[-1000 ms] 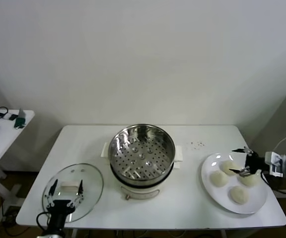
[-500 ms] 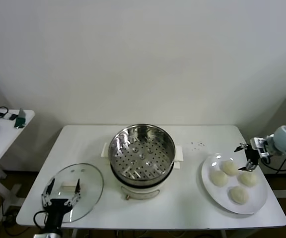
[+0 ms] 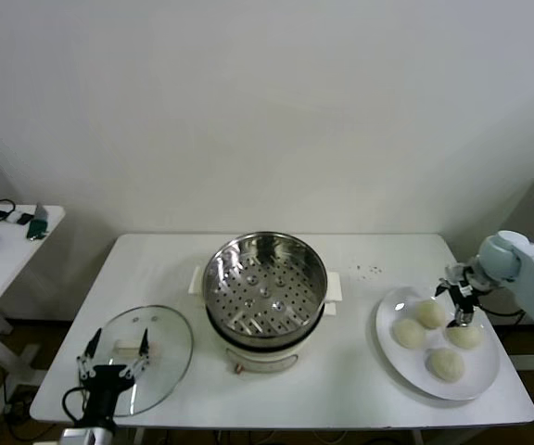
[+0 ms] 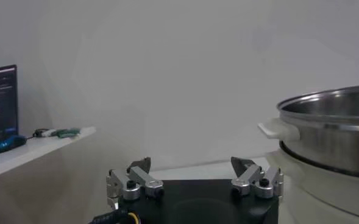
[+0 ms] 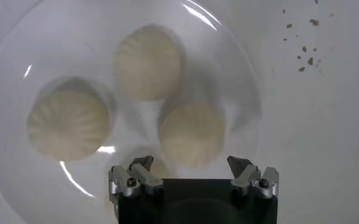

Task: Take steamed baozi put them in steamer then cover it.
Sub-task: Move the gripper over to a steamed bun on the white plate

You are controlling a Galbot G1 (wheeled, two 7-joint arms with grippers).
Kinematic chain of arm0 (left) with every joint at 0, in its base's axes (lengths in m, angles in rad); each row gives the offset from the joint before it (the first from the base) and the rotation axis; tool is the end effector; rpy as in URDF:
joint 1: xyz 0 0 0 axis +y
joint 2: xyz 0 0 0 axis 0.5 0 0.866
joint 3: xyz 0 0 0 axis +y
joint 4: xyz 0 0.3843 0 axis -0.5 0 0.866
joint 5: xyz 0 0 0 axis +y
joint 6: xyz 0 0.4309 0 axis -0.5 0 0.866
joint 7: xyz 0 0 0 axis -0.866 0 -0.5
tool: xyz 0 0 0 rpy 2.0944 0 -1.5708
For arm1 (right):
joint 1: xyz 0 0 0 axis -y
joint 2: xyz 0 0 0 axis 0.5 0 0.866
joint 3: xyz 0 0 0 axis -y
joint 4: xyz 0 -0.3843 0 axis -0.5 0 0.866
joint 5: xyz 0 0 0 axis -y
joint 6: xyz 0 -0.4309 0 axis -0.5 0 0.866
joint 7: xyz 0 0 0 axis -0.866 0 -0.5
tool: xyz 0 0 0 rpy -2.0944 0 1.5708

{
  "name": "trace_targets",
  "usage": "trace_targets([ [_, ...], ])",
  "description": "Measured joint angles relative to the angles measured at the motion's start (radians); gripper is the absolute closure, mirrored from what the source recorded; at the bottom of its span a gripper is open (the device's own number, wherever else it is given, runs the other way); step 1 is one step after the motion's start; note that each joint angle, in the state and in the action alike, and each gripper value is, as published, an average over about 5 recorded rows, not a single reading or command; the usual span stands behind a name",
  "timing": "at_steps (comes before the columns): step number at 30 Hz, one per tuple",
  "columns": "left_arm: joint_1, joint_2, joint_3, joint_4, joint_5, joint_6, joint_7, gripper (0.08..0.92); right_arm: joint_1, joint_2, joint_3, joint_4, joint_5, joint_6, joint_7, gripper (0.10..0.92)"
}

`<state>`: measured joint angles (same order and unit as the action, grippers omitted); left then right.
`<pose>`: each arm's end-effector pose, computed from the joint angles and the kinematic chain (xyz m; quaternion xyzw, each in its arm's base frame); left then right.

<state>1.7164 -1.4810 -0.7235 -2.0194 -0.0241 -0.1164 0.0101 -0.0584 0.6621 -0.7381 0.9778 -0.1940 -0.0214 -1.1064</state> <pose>0.1808 0.0945 -0.3849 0.0524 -0.9941 -0.0821 0.0469 0.6051 -0.2838 -0.2680 0.4713 -0.5282 0.5382 0.4574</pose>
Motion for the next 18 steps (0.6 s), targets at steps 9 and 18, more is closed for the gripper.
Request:
trace_targets([
  [9, -0.01, 0.0, -0.002, 0.005, 0.001, 0.007, 0.0, 0.177, 0.008, 0.041, -0.022, -0.038, -0.005, 0.007, -0.008, 0.203],
  [18, -0.017, 0.0, -0.002, 0.006, 0.002, 0.011, 0.0, 0.177, 0.012, 0.063, -0.03, -0.065, -0.017, 0.023, -0.012, 0.25],
])
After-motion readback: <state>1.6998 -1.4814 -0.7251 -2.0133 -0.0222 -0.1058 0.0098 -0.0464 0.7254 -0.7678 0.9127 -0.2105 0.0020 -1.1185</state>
